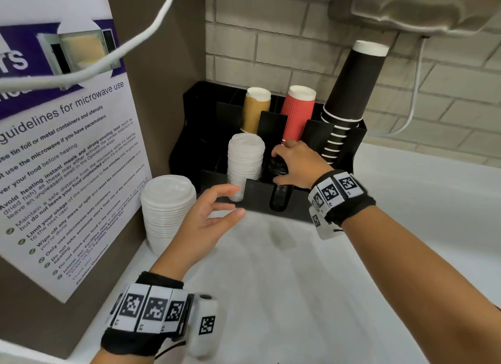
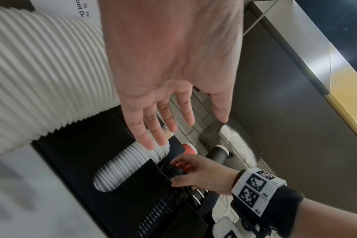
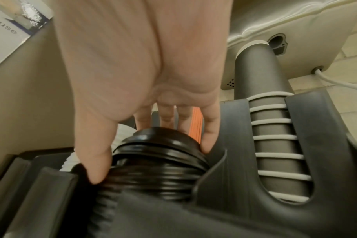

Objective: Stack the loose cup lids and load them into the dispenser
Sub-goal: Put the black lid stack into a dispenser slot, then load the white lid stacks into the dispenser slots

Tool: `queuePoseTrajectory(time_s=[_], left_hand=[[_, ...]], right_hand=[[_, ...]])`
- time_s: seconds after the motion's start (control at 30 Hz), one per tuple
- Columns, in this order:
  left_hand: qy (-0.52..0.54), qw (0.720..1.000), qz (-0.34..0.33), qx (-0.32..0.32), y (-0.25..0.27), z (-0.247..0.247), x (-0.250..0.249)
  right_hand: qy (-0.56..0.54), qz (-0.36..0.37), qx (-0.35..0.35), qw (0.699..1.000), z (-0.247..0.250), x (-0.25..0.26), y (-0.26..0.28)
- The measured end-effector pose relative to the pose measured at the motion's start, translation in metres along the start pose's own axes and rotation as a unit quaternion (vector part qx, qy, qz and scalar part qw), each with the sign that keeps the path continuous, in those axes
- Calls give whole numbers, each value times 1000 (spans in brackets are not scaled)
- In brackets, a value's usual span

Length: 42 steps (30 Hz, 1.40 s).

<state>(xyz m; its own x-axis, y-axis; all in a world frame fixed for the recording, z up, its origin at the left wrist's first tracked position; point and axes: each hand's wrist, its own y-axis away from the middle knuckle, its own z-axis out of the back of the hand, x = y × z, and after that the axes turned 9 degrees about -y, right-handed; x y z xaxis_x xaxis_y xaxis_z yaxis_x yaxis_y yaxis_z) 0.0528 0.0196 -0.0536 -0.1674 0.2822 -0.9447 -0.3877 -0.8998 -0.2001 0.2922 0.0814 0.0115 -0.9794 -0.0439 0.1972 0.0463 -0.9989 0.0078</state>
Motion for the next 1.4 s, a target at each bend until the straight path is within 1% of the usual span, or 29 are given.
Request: queuePoseTrajectory(time_s=[0.13,0.37,0.57,0.63,0.67,0.7,0.73,0.77,0.8,0.83,0.87,0.9,0.93,0.97,1.0,1.07,1.1,1.13,1.17,1.23,1.33,1.4], left_hand=[[-3,1000,2,2,0,-1,1],[-8,1000,2,2,0,-1,2],[-17,1000,-4,7,1,0,-3],[-26,999,-20,14,-1,2,-13],[-35,999,-34,20,-3,3,-19],[-48,997,-49,27,-6,6,-26],[-66,995,-65,33,-10,10,-33],[-93,992,-81,34,-15,14,-40],[-131,986,-96,30,-21,20,-45],[-179,978,-109,19,-26,26,-50],[-234,966,-113,6,-32,31,-54],[-291,951,-103,-1,-37,36,-58],[-349,934,-78,1,-41,41,-59],[-406,913,-38,14,-43,44,-59],[-458,888,13,33,-44,47,-58],[-526,842,102,69,-42,53,-54],[-541,828,131,73,-40,55,-52],[-547,820,150,71,-38,57,-50],[-549,817,161,69,-36,58,-49],[-550,815,170,67,-32,60,-48],[-549,815,174,73,-31,58,-49],[-536,824,167,75,-31,55,-51]], right_hand=[[-8,2,-23,1000,-6,-1,3],[37,9,-55,998,-11,4,6],[45,2,-58,997,-12,8,11],[56,0,-83,995,-11,12,16],[52,11,-115,992,-11,16,18],[25,36,-153,987,-13,22,22],[-30,69,-184,980,-16,29,25],[-105,100,-194,970,-20,38,26],[-183,120,-169,961,-27,49,26],[-247,127,-112,954,-36,60,24],[-300,120,-32,946,-46,72,22],[-347,100,52,931,-57,83,19],[-384,74,121,913,-69,92,16],[-404,55,163,899,-80,99,13],[-414,45,185,890,-90,104,11],[-445,33,203,872,-105,114,6],[-469,27,207,858,-111,119,5],[-493,19,209,844,-116,124,3],[-513,11,210,832,-119,129,2],[-529,12,215,821,-126,137,0],[-518,29,213,828,-128,137,-2],[-514,33,188,836,-125,129,-1]])
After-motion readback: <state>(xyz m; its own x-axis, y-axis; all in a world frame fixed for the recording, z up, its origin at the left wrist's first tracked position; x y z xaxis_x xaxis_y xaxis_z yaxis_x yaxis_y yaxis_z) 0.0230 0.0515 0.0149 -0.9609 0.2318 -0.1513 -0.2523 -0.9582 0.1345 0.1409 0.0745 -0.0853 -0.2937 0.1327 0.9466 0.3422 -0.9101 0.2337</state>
